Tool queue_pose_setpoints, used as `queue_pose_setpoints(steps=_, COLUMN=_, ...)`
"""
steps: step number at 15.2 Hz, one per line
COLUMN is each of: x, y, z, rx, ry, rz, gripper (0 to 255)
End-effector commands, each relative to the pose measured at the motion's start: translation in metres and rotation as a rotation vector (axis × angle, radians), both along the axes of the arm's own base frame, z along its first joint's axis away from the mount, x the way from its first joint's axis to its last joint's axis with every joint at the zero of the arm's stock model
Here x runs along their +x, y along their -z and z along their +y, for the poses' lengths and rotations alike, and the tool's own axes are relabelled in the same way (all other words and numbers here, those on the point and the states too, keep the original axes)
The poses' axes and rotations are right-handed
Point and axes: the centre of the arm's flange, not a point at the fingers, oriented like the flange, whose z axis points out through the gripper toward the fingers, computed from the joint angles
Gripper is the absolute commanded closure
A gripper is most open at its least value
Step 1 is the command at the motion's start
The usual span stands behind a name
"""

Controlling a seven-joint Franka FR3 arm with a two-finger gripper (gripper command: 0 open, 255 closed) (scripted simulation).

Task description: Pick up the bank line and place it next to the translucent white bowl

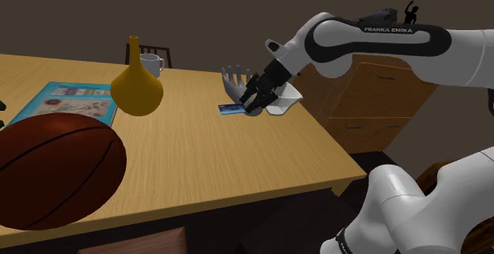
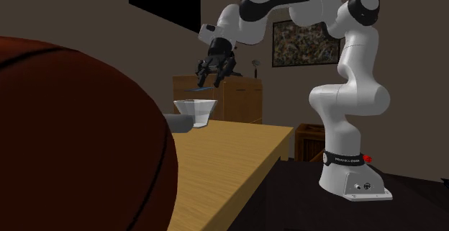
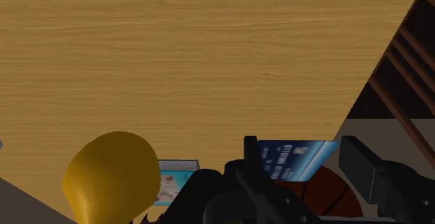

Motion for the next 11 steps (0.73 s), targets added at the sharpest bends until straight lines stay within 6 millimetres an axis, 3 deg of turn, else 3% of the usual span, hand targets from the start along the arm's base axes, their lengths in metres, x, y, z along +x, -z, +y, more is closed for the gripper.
queue_pose_setpoints(steps=1, x=0.007, y=0.001, z=-0.024, rx=-0.001, ry=-0.002, rz=0.0, gripper=255)
queue_pose_setpoints(steps=11, x=0.047, y=0.0, z=-0.15, rx=-0.001, ry=-0.002, rz=0.0, gripper=255)
